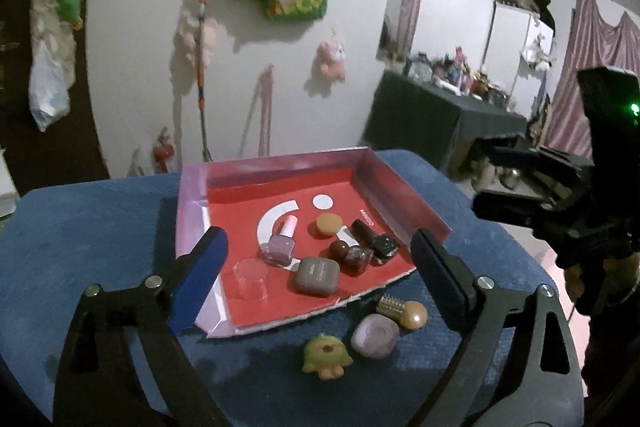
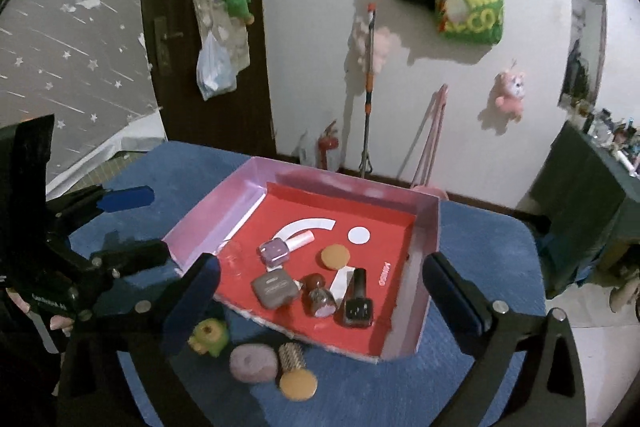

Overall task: Organize rigid objects
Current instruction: 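Open both grippers and lift them away from the box, then move the left gripper to the green-hooded figurine while the right gripper approaches the second tan sponge, then grasp the green-hooded figurine with the left gripper while the right gripper grasps the tan sponge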

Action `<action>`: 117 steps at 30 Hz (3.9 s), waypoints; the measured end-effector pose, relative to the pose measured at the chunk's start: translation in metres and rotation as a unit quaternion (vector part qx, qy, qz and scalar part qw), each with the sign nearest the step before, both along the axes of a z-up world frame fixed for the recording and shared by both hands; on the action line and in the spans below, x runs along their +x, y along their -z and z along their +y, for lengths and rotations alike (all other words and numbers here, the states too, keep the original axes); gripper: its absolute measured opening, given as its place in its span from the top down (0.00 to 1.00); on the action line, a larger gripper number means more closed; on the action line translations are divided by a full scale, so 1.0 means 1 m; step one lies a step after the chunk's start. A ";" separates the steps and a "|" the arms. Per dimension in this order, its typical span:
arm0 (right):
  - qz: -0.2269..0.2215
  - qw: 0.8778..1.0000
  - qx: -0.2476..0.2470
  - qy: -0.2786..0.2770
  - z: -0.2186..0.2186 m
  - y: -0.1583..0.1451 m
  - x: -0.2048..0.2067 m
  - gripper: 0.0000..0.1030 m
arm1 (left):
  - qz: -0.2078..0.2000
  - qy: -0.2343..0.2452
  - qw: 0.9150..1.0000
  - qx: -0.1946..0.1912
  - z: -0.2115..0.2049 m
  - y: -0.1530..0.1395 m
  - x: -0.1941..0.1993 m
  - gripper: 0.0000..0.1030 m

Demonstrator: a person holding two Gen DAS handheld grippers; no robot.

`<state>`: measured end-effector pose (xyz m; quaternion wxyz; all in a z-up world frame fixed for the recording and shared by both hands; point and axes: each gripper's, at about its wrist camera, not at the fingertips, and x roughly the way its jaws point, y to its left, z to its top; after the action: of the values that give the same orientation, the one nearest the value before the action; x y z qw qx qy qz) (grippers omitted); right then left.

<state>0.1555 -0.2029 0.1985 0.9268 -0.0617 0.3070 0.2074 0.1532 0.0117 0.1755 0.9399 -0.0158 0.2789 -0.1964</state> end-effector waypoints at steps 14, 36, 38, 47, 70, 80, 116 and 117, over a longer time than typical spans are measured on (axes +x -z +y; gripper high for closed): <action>-0.077 0.993 -0.035 0.082 -0.006 0.048 -0.105 0.00 | -0.033 -0.097 0.995 0.009 0.010 0.044 -0.072 0.07; 0.006 0.991 -0.008 0.136 -0.008 0.153 -0.091 0.00 | 0.059 -0.103 0.991 0.056 -0.013 0.130 -0.063 0.07; 0.010 0.991 -0.007 0.135 -0.008 0.154 -0.089 0.00 | 0.068 -0.103 0.991 0.053 -0.012 0.133 -0.060 0.07; 0.015 0.991 -0.015 0.133 -0.006 0.158 -0.086 0.00 | 0.091 -0.099 0.990 0.046 -0.011 0.135 -0.053 0.07; 0.041 0.991 -0.086 0.098 -0.002 0.160 -0.043 0.00 | 0.114 -0.064 0.986 0.099 -0.030 0.127 -0.004 0.07; 0.071 0.992 -0.084 0.067 0.000 0.167 -0.025 0.00 | 0.134 -0.052 0.983 0.112 -0.034 0.137 0.012 0.07; 0.057 0.997 -0.043 0.027 0.001 0.157 -0.027 0.61 | 0.138 -0.002 0.989 0.049 -0.034 0.136 0.005 0.55; 0.057 0.997 -0.040 0.029 0.000 0.156 -0.028 0.61 | 0.137 0.000 0.989 0.048 -0.034 0.134 0.004 0.55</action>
<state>0.1275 -0.2030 0.0427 0.9103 -0.0782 0.3687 0.1713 0.1572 -0.0219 0.0416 0.8927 0.0022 0.4138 -0.1786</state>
